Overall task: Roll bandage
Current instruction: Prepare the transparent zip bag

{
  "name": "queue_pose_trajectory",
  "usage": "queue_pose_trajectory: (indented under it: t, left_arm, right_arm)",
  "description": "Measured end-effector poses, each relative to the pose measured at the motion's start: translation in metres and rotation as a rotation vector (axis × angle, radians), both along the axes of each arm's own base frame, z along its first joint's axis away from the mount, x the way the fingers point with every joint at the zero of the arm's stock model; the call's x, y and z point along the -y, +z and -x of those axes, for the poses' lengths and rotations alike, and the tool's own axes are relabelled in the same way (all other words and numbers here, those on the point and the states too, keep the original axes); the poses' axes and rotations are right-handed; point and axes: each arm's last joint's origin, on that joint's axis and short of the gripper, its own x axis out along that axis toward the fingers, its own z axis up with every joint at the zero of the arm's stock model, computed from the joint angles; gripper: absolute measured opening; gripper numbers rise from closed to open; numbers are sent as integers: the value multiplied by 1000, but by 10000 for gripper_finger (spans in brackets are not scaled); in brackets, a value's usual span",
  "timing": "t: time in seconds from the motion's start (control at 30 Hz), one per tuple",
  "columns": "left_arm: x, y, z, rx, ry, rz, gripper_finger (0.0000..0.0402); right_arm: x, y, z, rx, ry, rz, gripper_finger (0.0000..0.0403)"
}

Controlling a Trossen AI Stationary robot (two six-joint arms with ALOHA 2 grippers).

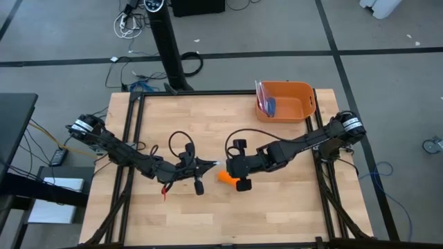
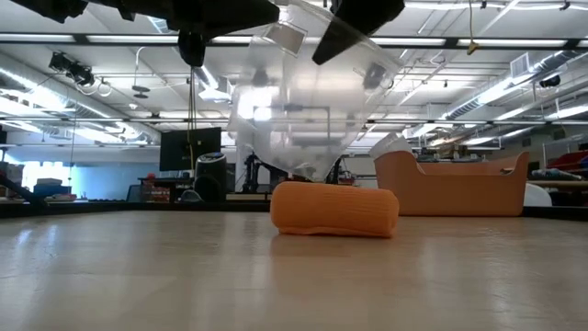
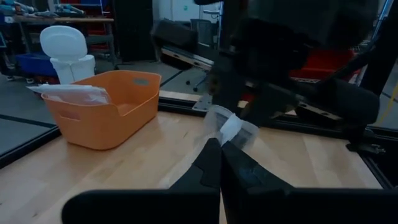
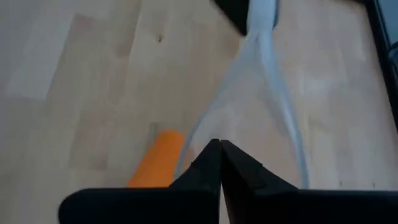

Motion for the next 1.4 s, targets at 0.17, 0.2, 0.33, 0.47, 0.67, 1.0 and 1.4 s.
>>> queue_pose_trajectory:
  t: [0.17,0.2,0.33,0.47,0.67,1.0,1.4]
  left_arm:
    - [0,0,0,0,1,0,0]
    - [0,0,0,0,-1,1,0]
    - [1,1,-1,12,-54,25,1]
    - [1,2,-1,31,-61,32,1]
    - [1,6,-1,58,-62,25,1]
    - [1,6,-1,73,-47,54,1]
    - [15,-13,-29,72,-38,24,0]
  right_arm:
    - [-12,0,4,1,37,-2,18]
    - [-14,1,3,9,54,5,21]
    - [-15,1,4,0,107,80,44]
    - [-17,1,5,-15,196,160,77]
    - [-22,4,2,25,257,96,114]
    - [-9,6,-5,118,-61,-83,114]
    - [-7,17,20,28,-97,-87,114]
